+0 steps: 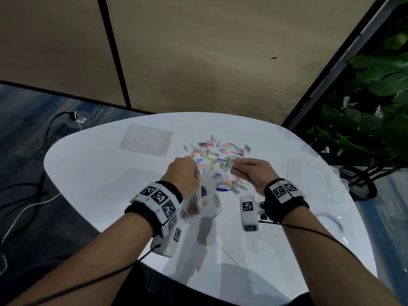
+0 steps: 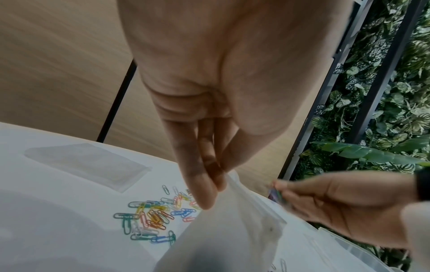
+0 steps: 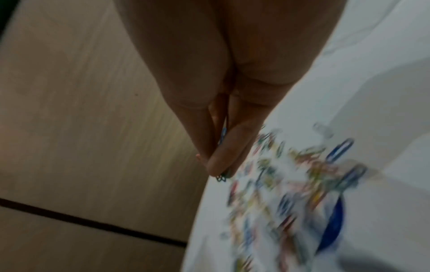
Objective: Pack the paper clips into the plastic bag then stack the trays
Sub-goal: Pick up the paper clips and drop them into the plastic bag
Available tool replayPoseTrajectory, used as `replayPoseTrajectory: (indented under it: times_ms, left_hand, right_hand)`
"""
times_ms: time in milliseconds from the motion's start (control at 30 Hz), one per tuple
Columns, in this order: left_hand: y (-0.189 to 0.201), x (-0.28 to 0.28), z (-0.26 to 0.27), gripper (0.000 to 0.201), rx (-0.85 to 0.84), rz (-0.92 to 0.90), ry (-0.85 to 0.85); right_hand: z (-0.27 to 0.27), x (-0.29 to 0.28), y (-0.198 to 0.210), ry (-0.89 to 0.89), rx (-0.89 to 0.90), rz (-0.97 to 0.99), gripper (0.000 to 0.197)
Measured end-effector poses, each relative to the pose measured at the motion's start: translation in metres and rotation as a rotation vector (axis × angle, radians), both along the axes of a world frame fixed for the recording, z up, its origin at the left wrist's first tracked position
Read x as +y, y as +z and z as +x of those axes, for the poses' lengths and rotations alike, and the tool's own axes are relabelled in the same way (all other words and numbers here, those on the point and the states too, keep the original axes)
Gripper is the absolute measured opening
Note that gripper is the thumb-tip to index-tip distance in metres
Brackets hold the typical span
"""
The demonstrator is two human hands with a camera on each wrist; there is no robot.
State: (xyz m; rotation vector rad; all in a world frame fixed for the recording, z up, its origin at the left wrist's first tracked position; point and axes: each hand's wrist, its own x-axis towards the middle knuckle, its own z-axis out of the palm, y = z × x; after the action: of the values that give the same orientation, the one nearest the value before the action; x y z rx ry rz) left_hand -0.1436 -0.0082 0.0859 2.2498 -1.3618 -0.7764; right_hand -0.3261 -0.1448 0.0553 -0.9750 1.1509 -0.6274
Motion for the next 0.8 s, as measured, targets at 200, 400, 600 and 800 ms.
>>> replayPoseTrajectory:
  times_ms: [200,400,600,800]
  left_hand:
    - [0.003,0.004,-0.012,0.018,-0.008,-0.006,-0.001]
    - [0.006,0.006,-0.012,0.019,0.025,-0.034,-0.041]
    - [0.013,0.014,-0.003,0.021,0.081,-0.04,-0.075]
    - [0.016,0.013,0.023,0.021,0.127,-0.049,0.02]
  right_hand:
    - [0.038,0.064,0.025,0.291,0.044,-0.012,0.009]
    - [0.046,0.084,0.007,0.511,0.606,-0.656,0.018]
    - [0.043,0.078,0.02,0.868,0.555,-0.762,0.019]
    - [0.02,0.026,0.013,0.365,0.27,-0.415,0.027]
